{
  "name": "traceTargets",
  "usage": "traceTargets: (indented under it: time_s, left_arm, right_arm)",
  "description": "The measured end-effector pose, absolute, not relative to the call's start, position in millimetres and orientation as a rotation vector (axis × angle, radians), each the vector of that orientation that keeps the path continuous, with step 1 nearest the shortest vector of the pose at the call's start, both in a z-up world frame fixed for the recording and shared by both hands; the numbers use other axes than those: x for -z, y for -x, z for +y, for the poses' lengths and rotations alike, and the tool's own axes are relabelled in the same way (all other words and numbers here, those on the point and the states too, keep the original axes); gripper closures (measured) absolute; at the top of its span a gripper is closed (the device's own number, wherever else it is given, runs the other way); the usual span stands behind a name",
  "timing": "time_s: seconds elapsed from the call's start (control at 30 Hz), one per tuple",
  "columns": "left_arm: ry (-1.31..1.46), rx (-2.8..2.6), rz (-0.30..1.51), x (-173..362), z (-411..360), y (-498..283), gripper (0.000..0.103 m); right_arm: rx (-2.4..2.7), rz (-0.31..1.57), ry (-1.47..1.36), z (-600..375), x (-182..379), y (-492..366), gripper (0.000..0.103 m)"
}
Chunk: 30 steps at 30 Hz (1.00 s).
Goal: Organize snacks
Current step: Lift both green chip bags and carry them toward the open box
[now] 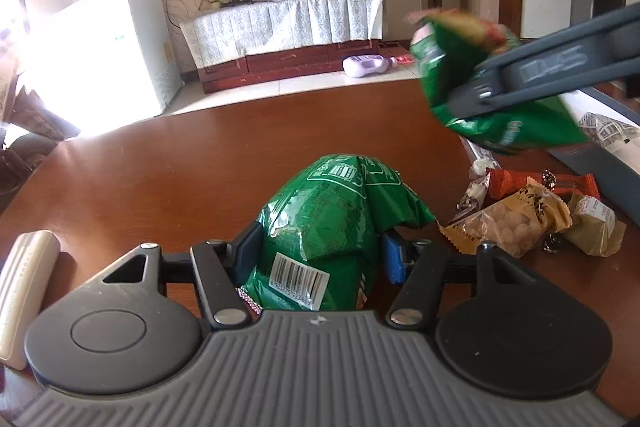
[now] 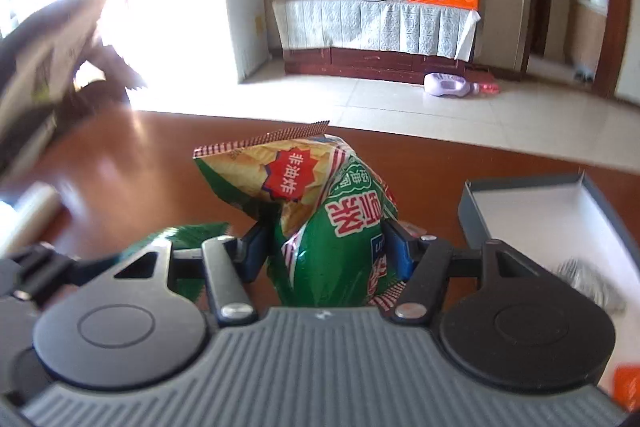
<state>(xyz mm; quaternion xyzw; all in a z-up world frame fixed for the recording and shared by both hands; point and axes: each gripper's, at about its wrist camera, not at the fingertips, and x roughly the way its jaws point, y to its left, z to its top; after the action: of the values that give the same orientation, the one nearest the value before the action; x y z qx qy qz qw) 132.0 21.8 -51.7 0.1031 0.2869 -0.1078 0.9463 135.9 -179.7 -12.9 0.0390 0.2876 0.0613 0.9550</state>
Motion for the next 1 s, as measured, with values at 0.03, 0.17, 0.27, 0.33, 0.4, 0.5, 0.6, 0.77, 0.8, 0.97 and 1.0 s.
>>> traceTargets:
  time_s: [0.03, 0.17, 0.27, 0.33, 0.4, 0.5, 0.6, 0.77, 0.8, 0.97, 1.0]
  left_arm:
    - [-0.216, 0.212, 0.570, 50, 21, -130, 0.038]
    - [-0.245, 0.179, 0.518, 43, 16, -125, 0.039]
    - [-0.244, 0.163, 0.505, 37, 12, -124, 0.039]
    - [-0.257, 0.157, 0.492, 34, 7, -125, 0.039]
    - [-0.273, 0.155, 0.483, 32, 0, -124, 0.039]
    - [-0.277, 0.158, 0.478, 28, -9, -122, 0.038]
    - [-0.276, 0.153, 0.465, 24, -16, -119, 0.038]
    - [-0.285, 0.166, 0.419, 14, -34, -111, 0.038]
    - [-0.286, 0.171, 0.416, 13, -38, -111, 0.038]
    - [-0.288, 0.204, 0.402, 9, -63, -109, 0.038]
    - [-0.286, 0.210, 0.402, 8, -68, -109, 0.038]
  right_arm:
    - [-0.133, 0.569, -0.117, -185, 12, -128, 0.040]
    - [-0.153, 0.516, -0.170, -196, 10, -105, 0.040]
    - [-0.155, 0.483, -0.168, -202, 10, -96, 0.040]
    - [-0.157, 0.465, -0.174, -211, 9, -90, 0.040]
    - [-0.164, 0.458, -0.190, -218, 8, -88, 0.040]
    - [-0.164, 0.454, -0.211, -226, 8, -87, 0.040]
    - [-0.172, 0.450, -0.260, -237, 9, -86, 0.040]
    - [-0.172, 0.422, -0.303, -253, 4, -79, 0.040]
    - [-0.168, 0.416, -0.309, -256, 3, -77, 0.040]
    - [-0.141, 0.405, -0.335, -275, 3, -68, 0.040]
    - [-0.138, 0.404, -0.339, -279, 3, -67, 0.040]
